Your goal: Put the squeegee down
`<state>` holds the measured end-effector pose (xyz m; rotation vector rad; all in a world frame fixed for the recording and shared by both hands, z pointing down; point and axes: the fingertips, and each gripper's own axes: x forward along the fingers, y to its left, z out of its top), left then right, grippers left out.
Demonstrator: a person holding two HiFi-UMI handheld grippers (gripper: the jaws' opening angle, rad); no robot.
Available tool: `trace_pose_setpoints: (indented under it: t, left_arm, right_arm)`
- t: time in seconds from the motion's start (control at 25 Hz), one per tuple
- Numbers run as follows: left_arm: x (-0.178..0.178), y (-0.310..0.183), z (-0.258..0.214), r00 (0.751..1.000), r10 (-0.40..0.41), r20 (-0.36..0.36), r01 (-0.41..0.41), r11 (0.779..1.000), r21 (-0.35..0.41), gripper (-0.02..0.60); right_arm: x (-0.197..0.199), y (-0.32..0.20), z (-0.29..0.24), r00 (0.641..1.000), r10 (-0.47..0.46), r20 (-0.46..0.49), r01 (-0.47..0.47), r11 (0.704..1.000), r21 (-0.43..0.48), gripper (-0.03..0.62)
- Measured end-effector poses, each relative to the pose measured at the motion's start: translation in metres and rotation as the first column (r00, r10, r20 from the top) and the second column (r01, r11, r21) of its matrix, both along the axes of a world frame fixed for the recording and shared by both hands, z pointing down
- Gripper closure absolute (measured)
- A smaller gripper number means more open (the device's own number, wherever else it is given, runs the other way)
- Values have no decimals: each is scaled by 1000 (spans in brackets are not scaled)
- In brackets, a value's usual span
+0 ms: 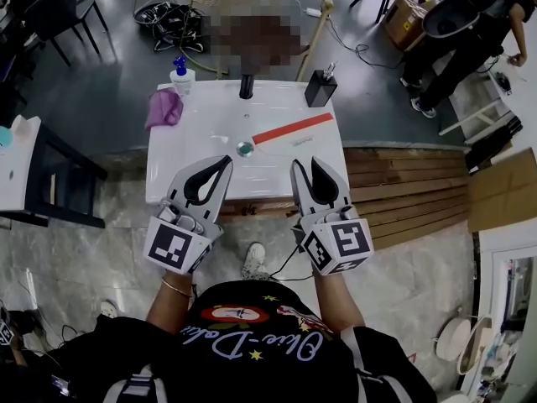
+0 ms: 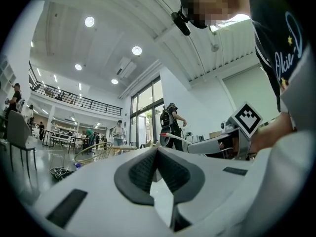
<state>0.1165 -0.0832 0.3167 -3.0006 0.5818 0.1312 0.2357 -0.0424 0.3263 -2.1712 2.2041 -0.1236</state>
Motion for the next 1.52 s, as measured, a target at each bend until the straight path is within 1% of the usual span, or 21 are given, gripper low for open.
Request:
trace_pose_setpoints:
  t: [0.36, 0.6, 1.0, 1.24, 1.36, 1.52]
  left_arm:
    - [19, -8, 3, 1000, -18, 26, 18, 1000, 0, 586]
    - [31, -17, 0, 998, -45, 40, 44, 999, 15, 586]
    - [39, -35, 2, 992, -109, 61, 108, 994, 15, 586]
    - [49, -43, 2, 990, -124, 71, 122, 992, 30, 586]
    - [47, -47, 1, 988, -136, 73, 134, 991, 27, 586]
    - [46, -53, -1, 988, -140, 70, 138, 990, 41, 586]
  right_arm:
    - [23, -13, 4, 1000, -14, 14, 14, 1000, -2, 507]
    - [38, -27, 6, 999, -38, 27, 38, 999, 1, 507]
    - [58, -52, 12, 996, -73, 50, 73, 997, -2, 507]
    - [72, -64, 14, 995, -81, 55, 81, 997, 0, 507]
    - [76, -67, 14, 995, -78, 57, 78, 997, -2, 507]
    - [76, -70, 15, 996, -74, 59, 75, 997, -7, 507]
